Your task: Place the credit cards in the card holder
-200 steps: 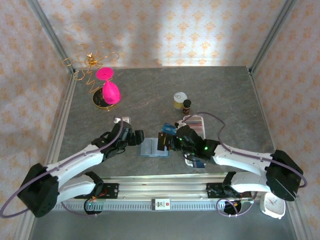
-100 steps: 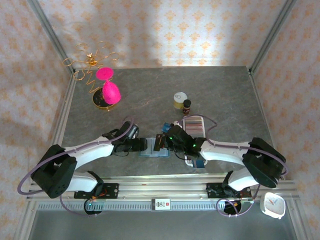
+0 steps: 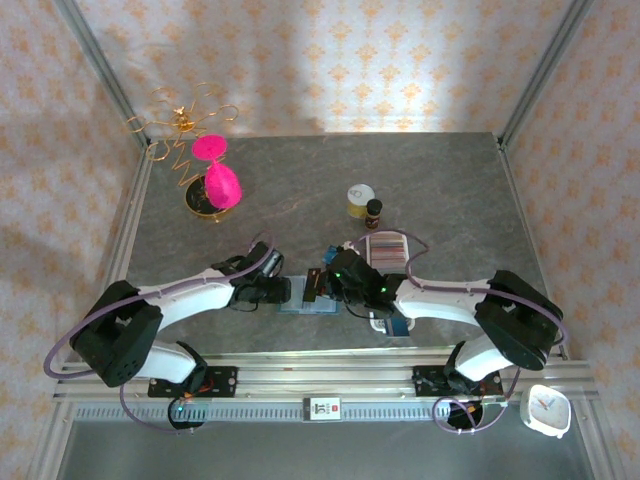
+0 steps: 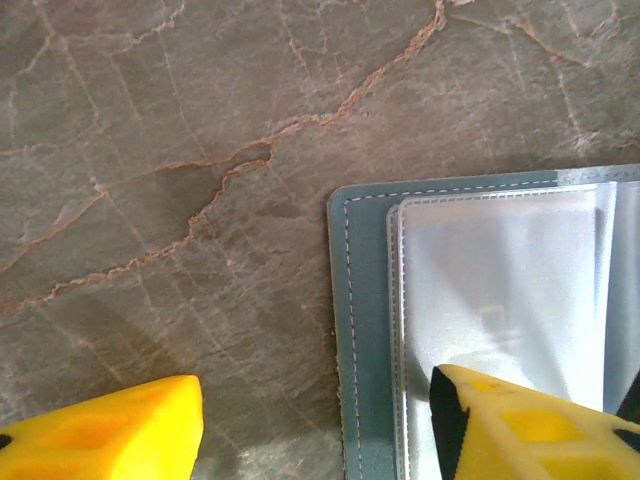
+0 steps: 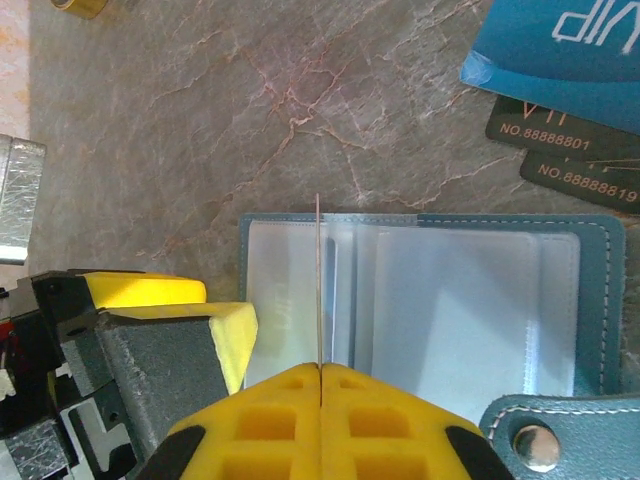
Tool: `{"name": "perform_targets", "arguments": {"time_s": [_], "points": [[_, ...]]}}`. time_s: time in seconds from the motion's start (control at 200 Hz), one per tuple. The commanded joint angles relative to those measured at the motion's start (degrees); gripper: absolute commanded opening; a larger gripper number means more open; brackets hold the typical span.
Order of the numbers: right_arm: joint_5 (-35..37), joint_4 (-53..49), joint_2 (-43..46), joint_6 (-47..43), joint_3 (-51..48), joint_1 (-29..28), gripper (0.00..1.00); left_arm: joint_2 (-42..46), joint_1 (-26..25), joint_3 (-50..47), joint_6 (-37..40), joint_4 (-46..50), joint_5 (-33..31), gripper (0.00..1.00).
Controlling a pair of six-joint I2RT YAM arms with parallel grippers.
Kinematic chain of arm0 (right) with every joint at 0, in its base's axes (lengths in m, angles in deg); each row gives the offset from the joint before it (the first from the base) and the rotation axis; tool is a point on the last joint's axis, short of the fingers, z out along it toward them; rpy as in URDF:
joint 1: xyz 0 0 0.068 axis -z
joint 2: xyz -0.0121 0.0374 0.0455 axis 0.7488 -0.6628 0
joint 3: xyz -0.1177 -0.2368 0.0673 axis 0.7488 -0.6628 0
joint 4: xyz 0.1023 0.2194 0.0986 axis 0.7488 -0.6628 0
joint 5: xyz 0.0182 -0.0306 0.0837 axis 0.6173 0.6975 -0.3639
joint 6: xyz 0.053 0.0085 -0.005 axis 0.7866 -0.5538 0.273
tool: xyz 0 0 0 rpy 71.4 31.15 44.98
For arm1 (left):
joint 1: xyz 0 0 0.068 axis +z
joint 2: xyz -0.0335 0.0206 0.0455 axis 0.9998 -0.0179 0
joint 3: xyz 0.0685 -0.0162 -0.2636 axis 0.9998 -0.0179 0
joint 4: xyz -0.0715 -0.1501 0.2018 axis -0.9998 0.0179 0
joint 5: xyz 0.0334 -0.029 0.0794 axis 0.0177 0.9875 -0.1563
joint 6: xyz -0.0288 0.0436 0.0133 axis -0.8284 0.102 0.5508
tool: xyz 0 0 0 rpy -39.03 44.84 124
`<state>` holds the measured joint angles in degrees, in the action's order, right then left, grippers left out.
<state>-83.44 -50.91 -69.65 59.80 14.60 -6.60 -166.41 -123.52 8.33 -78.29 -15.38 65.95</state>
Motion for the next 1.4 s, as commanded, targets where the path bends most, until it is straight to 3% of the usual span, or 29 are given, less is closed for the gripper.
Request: {"name": "perform_targets", "arguments": {"time_s": [0.0,0.34,0.791,1.111,1.391], "points": [[0.23,1.00,-1.30,0.25,1.53,-0.35,0.00,-2.94,-2.47,0.08,0.04,-0.32,6.17,0.60],[-1.10,1.67,-2.43,0.98,0.72,-0.59,0.00,-2.91,-3.06,-0.25,-0.66,-1.88,8.00,0.58],[4.80,-2.36,1.23,2.21,0.01,-0.41,0.00,0.09,-3.01,-0.06,-1.83,-2.70,7.01,0.58],[2.32,0.91,1.44,2.17,-1.41,0.16,0.00,0.57,-3.05,-1.06,-4.80,-6.05,9.46,0.54],[2.88,0.14,1.56,2.45,-2.50,0.16,0.00,-1.76,-3.07,-0.68,-2.51,-2.43,4.14,0.52]]}}
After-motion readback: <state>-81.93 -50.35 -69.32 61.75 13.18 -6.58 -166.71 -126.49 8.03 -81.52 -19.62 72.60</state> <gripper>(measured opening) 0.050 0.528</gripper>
